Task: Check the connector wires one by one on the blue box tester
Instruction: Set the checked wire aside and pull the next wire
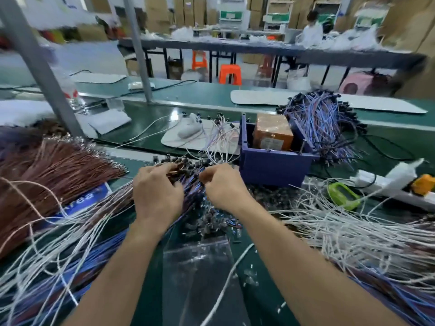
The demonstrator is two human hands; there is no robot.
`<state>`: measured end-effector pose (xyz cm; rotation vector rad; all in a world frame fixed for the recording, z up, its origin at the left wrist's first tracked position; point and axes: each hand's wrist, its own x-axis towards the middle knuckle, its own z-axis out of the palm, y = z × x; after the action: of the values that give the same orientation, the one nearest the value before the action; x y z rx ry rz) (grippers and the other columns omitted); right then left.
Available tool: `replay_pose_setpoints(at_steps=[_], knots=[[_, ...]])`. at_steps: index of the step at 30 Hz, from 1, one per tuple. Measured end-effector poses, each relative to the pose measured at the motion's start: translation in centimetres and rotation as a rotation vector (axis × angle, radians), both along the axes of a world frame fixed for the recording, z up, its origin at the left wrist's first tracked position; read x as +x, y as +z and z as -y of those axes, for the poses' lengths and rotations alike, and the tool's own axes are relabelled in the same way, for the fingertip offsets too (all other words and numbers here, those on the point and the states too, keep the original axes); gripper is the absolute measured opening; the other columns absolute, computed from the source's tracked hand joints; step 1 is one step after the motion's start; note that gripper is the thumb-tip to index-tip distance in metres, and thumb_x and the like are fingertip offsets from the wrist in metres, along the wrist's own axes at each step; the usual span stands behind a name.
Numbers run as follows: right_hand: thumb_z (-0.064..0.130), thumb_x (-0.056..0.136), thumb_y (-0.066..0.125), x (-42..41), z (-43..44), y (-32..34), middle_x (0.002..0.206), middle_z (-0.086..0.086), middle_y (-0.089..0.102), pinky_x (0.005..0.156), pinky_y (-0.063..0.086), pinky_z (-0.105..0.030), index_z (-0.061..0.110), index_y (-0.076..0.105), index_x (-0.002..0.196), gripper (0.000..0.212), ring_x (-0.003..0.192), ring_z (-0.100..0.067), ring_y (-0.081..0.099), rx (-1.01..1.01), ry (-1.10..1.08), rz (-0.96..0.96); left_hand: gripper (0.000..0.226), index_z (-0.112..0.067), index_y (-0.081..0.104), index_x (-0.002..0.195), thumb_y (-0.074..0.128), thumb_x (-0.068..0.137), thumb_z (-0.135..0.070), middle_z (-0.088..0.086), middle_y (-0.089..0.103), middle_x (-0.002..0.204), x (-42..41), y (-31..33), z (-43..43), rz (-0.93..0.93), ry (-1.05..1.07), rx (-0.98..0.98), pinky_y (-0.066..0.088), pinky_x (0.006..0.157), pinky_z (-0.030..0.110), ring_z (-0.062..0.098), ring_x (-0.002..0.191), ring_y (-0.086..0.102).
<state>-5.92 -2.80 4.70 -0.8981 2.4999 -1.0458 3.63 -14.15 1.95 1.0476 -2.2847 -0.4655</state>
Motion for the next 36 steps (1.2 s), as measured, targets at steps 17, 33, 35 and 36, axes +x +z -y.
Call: replay_pose_setpoints(at_steps=[17,33,35,36], knots=[[0.002,0.090,0.054,-0.7,6.4,-0.1,0.114,-0.006,0.067,0.091,0.054,-0.042,0.025,0.071,0.116,0.039,0.102,-0.029,0.062,0.106,0.096,-0.331,0.048,-0.014,0.065,0.136,0.068,0.089,-0.004,0.003,0.067,0.135,0.8,-1.9,2.0,-0.038,-0.015,-0.078,0.040,0.114,0.044,0.024,0.130,0.054],[0.021,0.075,0.077,1.5,-1.8,5.2,0.090,-0.001,0.077,0.078,0.058,-0.032,0.022,0.079,0.074,0.002,0.086,-0.013,0.067,-1.181,-0.299,0.631,0.016,-0.015,0.081,0.104,0.079,0.088,-0.013,0.008,0.073,0.097,1.3,-0.4,1.3,-0.321,-0.124,-0.083,0.052,0.095,0.046,0.031,0.103,0.062],[0.022,0.079,0.070,1.4,-2.9,5.8,0.101,-0.007,0.076,0.090,0.056,-0.042,0.014,0.073,0.083,0.010,0.096,-0.022,0.068,-1.311,-0.236,0.912,0.014,-0.017,0.081,0.102,0.078,0.089,-0.015,0.001,0.073,0.094,1.1,-0.6,0.6,-0.318,-0.219,-0.089,0.048,0.090,0.032,0.024,0.099,0.061],[0.025,0.086,0.065,1.2,-3.4,6.0,0.104,-0.009,0.076,0.094,0.055,-0.046,0.012,0.069,0.087,0.013,0.099,-0.025,0.071,-1.358,-0.203,1.008,0.014,-0.019,0.080,0.103,0.077,0.090,-0.016,-0.003,0.071,0.095,1.1,-0.6,0.1,-0.315,-0.286,-0.085,0.043,0.089,0.023,0.018,0.099,0.059]])
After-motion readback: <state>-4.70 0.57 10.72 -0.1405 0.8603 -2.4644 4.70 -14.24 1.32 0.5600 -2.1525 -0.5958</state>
